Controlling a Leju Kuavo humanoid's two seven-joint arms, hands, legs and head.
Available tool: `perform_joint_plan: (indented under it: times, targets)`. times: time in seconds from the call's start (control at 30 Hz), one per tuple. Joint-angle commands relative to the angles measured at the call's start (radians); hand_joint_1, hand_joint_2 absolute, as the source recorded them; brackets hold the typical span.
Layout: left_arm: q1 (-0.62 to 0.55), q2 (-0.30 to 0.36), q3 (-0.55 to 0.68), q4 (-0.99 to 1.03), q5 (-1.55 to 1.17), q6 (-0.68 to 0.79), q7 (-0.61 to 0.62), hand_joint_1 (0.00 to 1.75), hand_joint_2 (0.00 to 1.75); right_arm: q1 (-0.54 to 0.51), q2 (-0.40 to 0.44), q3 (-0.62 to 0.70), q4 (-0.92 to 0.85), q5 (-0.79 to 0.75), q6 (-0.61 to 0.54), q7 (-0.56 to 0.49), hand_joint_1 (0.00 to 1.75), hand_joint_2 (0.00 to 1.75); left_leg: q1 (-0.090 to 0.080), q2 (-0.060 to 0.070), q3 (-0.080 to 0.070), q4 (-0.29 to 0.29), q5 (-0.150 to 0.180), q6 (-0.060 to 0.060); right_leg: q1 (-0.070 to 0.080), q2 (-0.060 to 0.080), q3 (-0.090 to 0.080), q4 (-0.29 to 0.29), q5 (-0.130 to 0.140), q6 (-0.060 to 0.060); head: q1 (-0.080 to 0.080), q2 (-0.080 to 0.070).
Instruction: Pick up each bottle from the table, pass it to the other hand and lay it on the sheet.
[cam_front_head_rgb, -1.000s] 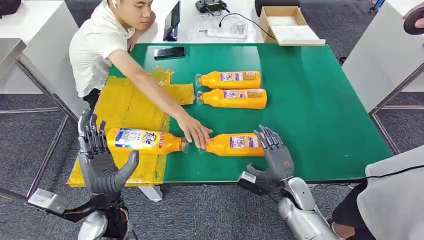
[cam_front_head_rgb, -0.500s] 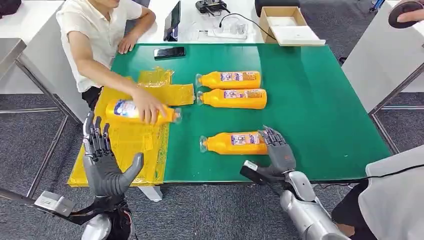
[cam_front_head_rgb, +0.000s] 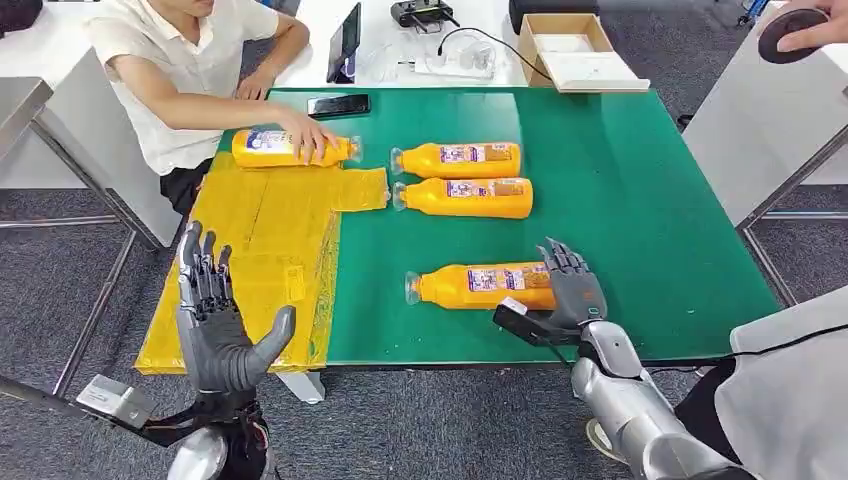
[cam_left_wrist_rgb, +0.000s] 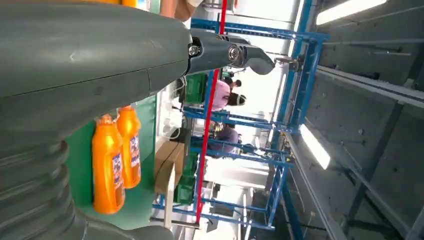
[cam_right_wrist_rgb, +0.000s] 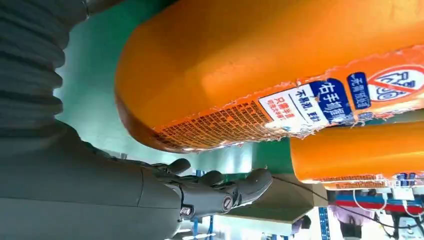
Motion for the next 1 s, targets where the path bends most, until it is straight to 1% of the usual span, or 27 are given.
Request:
perform_joint_plan:
  times: [0.03,0.17,0.2,0.3,0.33,0.37,0.4,0.43,0.47,0.67,0.73,0.77,0.8,0.83,0.87,0.9,0.93,0.97,1.0]
  targets:
    - [-0.032,0.03,-0.036,0.043,0.02,-0.012,0.025,0.0,1.75,-0.078,0.04,0.038,0.119,0.043,0.021,0.015,0.0,1.75,0.001,0.002,0.004,-0.001,-0.001,-0.002,0.001,0.0,0.004,-0.001,-0.001,-0.002,0.0,0.0]
    - [-0.035,0.032,-0.039,0.043,0.036,-0.028,0.039,0.0,1.75,-0.096,0.056,0.046,0.122,0.044,0.07,0.015,0.0,1.75,0.0,0.002,0.002,-0.001,-0.001,-0.001,0.001,0.001,0.002,0.0,0.0,-0.001,0.0,0.0]
    - [-0.04,0.032,-0.039,0.049,0.041,-0.032,0.043,0.0,1.75,-0.101,0.061,0.038,0.129,0.029,0.099,0.008,0.0,1.75,0.001,0.003,0.004,-0.001,-0.002,-0.002,0.001,0.001,0.004,-0.001,-0.001,-0.003,0.0,0.0]
    - [-0.052,0.031,-0.044,0.069,0.065,-0.049,0.055,0.0,1.75,-0.108,0.068,0.018,0.162,-0.022,0.204,-0.015,0.0,1.75,0.0,0.001,0.002,-0.001,-0.001,-0.001,0.001,0.0,0.002,0.0,-0.001,-0.001,0.0,0.0]
    - [-0.055,0.031,-0.044,0.074,0.067,-0.051,0.056,0.0,1.75,-0.107,0.068,0.02,0.167,-0.023,0.214,-0.019,0.0,1.75,0.001,0.001,0.004,-0.001,-0.001,-0.002,0.001,0.0,0.004,-0.001,-0.001,-0.002,0.0,0.0]
    - [-0.065,0.032,-0.047,0.087,0.08,-0.063,0.06,0.0,1.75,-0.112,0.071,0.011,0.191,-0.05,0.284,-0.026,0.65,1.75,0.002,0.001,0.005,-0.001,-0.001,-0.002,0.002,-0.001,0.006,-0.001,-0.001,-0.003,0.0,0.0]
    - [-0.078,0.032,-0.053,0.104,0.088,-0.074,0.063,0.0,1.75,-0.116,0.072,0.028,0.215,-0.046,0.342,-0.025,1.68,1.75,0.001,0.0,0.004,-0.001,-0.001,-0.002,0.001,-0.001,0.004,-0.001,-0.001,-0.002,0.0,0.0]
    - [-0.086,0.03,-0.055,0.112,0.091,-0.078,0.063,0.0,1.75,-0.115,0.074,0.035,0.225,-0.048,0.368,-0.024,1.75,1.75,0.001,0.001,0.006,-0.002,-0.001,-0.002,0.002,-0.001,0.006,-0.002,-0.001,-0.003,0.0,0.0]
    - [-0.099,0.029,-0.061,0.127,0.099,-0.086,0.066,0.0,1.75,-0.118,0.078,0.048,0.239,-0.041,0.408,-0.016,1.75,1.75,0.001,0.0,0.004,-0.002,0.0,-0.002,0.001,-0.002,0.005,-0.001,-0.001,-0.002,0.0,0.0]
    - [-0.101,0.028,-0.062,0.129,0.1,-0.087,0.066,0.0,1.75,-0.119,0.079,0.052,0.241,-0.039,0.416,-0.014,1.75,1.75,0.002,0.0,0.006,-0.002,-0.001,-0.002,0.002,-0.002,0.006,-0.002,-0.001,-0.003,0.0,0.0]
    - [-0.111,0.028,-0.069,0.139,0.108,-0.099,0.069,0.0,1.75,-0.118,0.082,0.062,0.248,-0.036,0.447,-0.007,1.75,1.75,0.001,0.0,0.004,-0.001,-0.001,-0.002,0.002,-0.002,0.005,-0.001,-0.001,-0.002,0.0,0.0]
    - [-0.127,0.028,-0.078,0.156,0.117,-0.114,0.072,0.0,1.75,-0.116,0.078,0.083,0.255,-0.033,0.523,0.017,1.75,1.75,0.001,0.002,0.007,-0.002,0.0,-0.001,0.002,-0.001,0.006,-0.003,0.0,-0.002,0.0,0.0]
    - [-0.129,0.029,-0.081,0.156,0.118,-0.119,0.072,0.0,1.75,-0.114,0.075,0.085,0.256,-0.034,0.525,0.018,1.75,1.75,0.002,0.002,0.008,-0.002,-0.001,-0.002,0.002,0.0,0.007,-0.003,0.0,-0.002,0.0,0.0]
    - [-0.129,0.029,-0.081,0.155,0.118,-0.121,0.072,0.0,1.75,-0.114,0.074,0.085,0.256,-0.034,0.526,0.018,1.75,1.75,0.002,0.0,0.015,-0.003,0.0,-0.003,0.003,-0.003,0.014,-0.006,0.0,-0.003,0.0,0.0]
    - [-0.128,0.029,-0.081,0.154,0.118,-0.121,0.072,0.0,1.75,-0.113,0.072,0.082,0.255,-0.039,0.528,0.015,1.75,1.75,0.002,0.002,0.017,-0.002,-0.002,-0.002,0.002,-0.001,0.015,-0.004,0.0,-0.002,0.0,0.0]
    - [-0.126,0.03,-0.081,0.152,0.118,-0.121,0.072,0.0,1.75,-0.11,0.07,0.072,0.25,-0.052,0.53,-0.005,1.75,1.75,0.002,0.001,0.017,-0.003,-0.001,-0.002,0.003,-0.003,0.016,-0.005,0.0,-0.003,0.0,0.0]
    - [-0.124,0.029,-0.08,0.154,0.119,-0.118,0.074,0.0,1.75,-0.104,0.068,0.055,0.244,-0.075,0.531,-0.037,1.75,1.75,0.002,0.002,0.018,-0.002,-0.002,-0.002,0.003,-0.002,0.017,-0.004,-0.001,-0.002,0.0,0.0]
    - [-0.12,0.023,-0.073,0.165,0.107,-0.085,0.092,0.0,1.75,-0.088,0.066,0.01,0.224,-0.138,0.546,-0.148,1.75,1.75,0.003,0.0,0.019,-0.003,-0.001,-0.003,0.004,-0.003,0.018,-0.006,0.0,-0.003,0.0,0.0]
    - [-0.117,0.025,-0.075,0.168,0.107,-0.085,0.092,0.0,1.75,-0.083,0.061,0.009,0.224,-0.14,0.545,-0.153,1.75,1.75,0.002,0.002,0.02,-0.002,-0.002,-0.002,0.003,-0.002,0.018,-0.005,-0.001,-0.002,0.0,0.0]
